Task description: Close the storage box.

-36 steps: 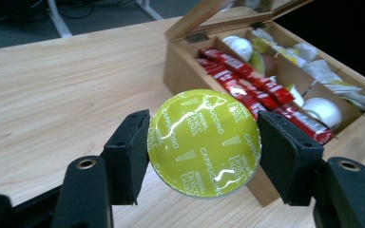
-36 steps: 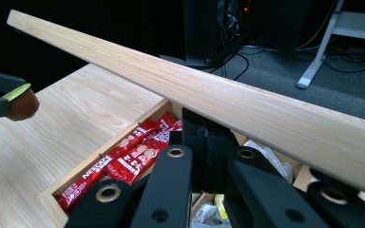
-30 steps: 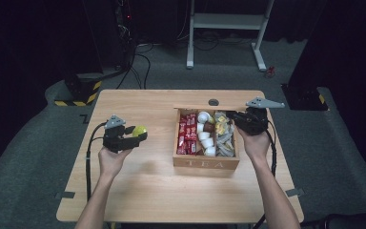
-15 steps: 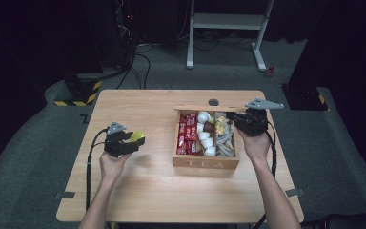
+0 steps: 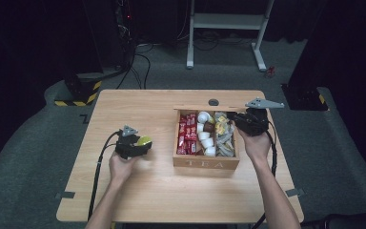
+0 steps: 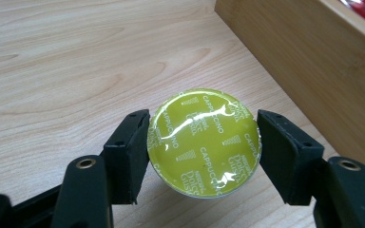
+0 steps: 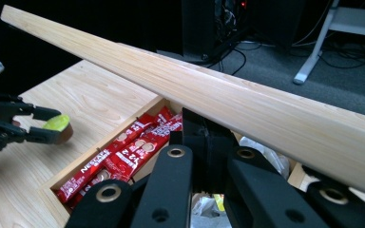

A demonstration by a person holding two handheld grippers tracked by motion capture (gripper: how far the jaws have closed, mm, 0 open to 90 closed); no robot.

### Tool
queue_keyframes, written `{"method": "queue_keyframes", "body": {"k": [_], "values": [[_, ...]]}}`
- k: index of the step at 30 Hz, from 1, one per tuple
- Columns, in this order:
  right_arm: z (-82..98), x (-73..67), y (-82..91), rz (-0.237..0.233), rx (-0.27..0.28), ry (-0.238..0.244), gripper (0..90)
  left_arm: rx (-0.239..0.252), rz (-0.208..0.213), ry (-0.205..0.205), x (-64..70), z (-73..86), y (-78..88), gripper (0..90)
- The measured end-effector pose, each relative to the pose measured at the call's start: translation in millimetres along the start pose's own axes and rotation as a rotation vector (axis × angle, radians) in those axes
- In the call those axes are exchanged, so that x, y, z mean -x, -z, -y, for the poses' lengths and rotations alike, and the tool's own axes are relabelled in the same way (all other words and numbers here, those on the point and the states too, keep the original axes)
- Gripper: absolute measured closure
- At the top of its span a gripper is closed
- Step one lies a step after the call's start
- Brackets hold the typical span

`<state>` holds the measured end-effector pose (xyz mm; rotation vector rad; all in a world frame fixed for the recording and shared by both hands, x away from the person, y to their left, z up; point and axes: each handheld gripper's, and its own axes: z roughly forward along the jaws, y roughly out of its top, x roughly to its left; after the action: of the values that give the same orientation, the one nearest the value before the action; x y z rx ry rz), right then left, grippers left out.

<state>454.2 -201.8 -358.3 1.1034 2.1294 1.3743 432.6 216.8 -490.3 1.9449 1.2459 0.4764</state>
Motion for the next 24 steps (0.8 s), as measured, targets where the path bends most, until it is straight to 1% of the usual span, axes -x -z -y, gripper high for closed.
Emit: {"method": "queue_keyframes", "body": {"k": [1, 3, 7, 8, 9, 11, 12, 13, 14, 16, 17, 19, 20, 21, 24], "values": [[0.7, 0.1, 0.0, -0.001, 0.004, 0.0, 90.0, -0.002, 0.002, 0.005, 0.1, 0.8, -1.6, 38.4], [-0.1, 0.1, 0.0, -0.002, -0.001, -0.001, 90.0, -0.004, -0.009, 0.007, -0.5, 1.3, -3.5, 38.4], [0.2, 0.2, 0.4, -0.003, 0.004, -0.004, 90.0, -0.019, -0.003, 0.013, -1.3, 3.2, -6.5, 38.3], [-0.2, 0.0, 0.5, -0.003, 0.0, -0.008, 90.0, -0.018, -0.015, 0.0, -1.0, 3.2, -7.0, 38.3], [-0.3, 0.0, 0.5, -0.002, -0.003, -0.006, 90.0, -0.017, -0.02, -0.002, -0.9, 3.4, -7.2, 38.2], [0.9, -0.2, 0.3, 0.001, 0.001, 0.003, 90.0, -0.015, -0.009, 0.009, -2.6, 3.4, -9.2, 38.2], [0.6, 0.0, 0.2, 0.0, 0.002, 0.004, 90.0, -0.02, -0.012, 0.012, -2.6, 2.6, -11.0, 38.2], [-0.5, 0.2, 0.0, 0.0, 0.001, 0.001, 90.0, -0.032, -0.022, 0.003, -1.9, 1.5, -12.5, 38.1], [-1.7, 0.7, 0.0, -0.001, 0.002, -0.004, 90.0, -0.029, -0.022, 0.004, -0.6, 1.8, -13.4, 38.0], [-0.7, 0.5, 0.0, -0.002, 0.008, -0.007, 90.0, -0.033, -0.011, 0.003, 2.1, 3.3, -14.8, 37.4], [0.1, 0.2, -0.1, -0.006, 0.009, -0.012, 90.0, -0.035, -0.004, -0.001, 3.0, 3.7, -16.0, 36.6], [-1.2, 0.9, -0.2, -0.008, 0.004, -0.005, 90.0, -0.048, -0.01, -0.012, 5.1, 4.3, -19.4, 32.3], [-1.2, 1.2, 0.1, -0.009, 0.006, -0.007, 90.0, -0.052, -0.004, -0.009, 5.1, 4.9, -21.0, 30.8], [0.4, 0.8, 0.1, -0.013, 0.013, -0.008, 90.0, -0.052, -0.002, -0.007, 5.1, 5.3, -21.4, 28.2], [1.7, 0.6, 0.5, -0.012, 0.009, -0.001, 90.0, -0.034, -0.001, -0.005, 5.6, 5.0, -20.2, 26.2]]}}
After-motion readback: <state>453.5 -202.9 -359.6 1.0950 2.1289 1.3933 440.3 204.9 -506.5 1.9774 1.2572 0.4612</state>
